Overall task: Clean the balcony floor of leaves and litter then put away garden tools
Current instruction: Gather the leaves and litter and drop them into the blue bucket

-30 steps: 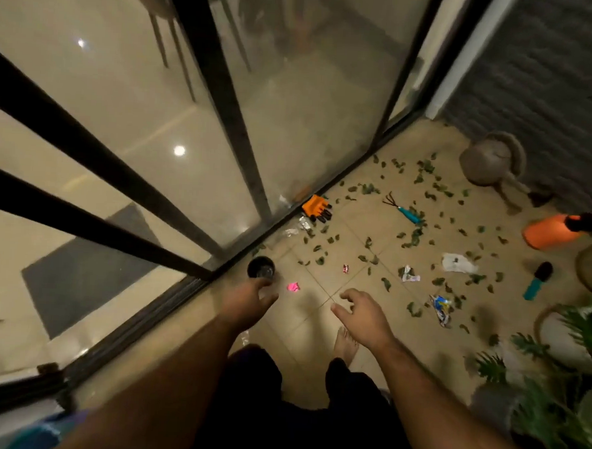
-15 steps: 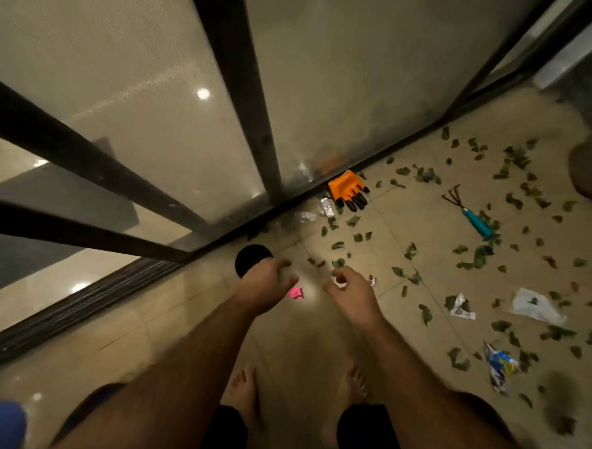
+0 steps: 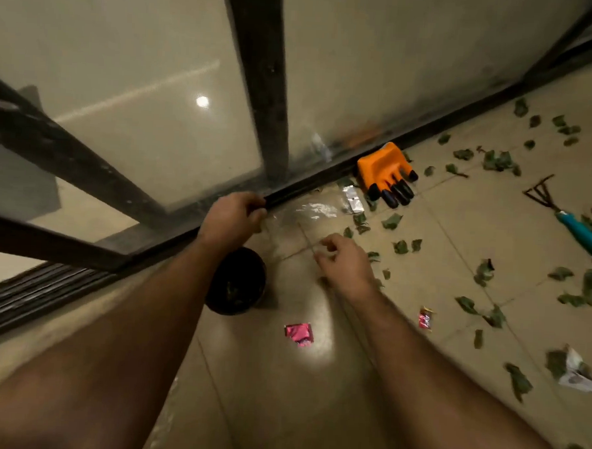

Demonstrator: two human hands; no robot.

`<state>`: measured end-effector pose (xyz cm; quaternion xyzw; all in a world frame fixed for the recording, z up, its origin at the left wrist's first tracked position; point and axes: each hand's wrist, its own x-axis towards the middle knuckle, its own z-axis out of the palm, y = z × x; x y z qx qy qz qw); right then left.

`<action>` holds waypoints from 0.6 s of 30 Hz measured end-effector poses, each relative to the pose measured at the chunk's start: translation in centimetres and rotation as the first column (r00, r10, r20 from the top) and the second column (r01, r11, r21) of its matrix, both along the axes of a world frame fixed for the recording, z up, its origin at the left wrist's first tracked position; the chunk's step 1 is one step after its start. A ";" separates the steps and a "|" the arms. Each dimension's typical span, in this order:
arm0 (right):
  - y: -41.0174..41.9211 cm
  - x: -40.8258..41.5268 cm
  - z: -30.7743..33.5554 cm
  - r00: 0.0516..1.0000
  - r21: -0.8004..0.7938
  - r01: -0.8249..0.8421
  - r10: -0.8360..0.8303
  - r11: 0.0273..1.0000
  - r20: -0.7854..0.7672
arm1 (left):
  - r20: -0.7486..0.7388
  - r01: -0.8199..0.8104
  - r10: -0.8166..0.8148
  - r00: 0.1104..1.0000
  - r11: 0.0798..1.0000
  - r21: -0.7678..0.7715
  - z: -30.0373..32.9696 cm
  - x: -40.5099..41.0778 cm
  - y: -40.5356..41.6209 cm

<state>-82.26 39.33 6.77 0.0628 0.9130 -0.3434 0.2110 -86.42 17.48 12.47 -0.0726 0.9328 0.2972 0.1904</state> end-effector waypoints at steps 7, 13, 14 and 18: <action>-7.6 -1.7 -5.3 0.995 -0.331 -0.046 0.072 0.943 0.068 | 0.099 0.006 0.002 0.995 0.997 -0.079 -5.6 -0.6 -5.5; -10.2 -0.3 -6.6 0.933 -0.465 -0.127 0.264 0.876 0.243 | 0.132 0.092 -0.080 0.988 0.992 -0.086 -6.8 -1.1 -7.1; -10.2 -0.1 -6.6 0.904 -0.474 -0.178 0.334 0.862 0.268 | 0.152 0.082 -0.069 0.986 0.994 -0.076 -7.1 -0.9 -7.3; -9.7 0.3 -7.3 0.813 -0.486 -0.264 0.464 0.833 0.352 | 0.204 0.076 -0.060 0.977 0.995 -0.071 -8.4 0.1 -7.1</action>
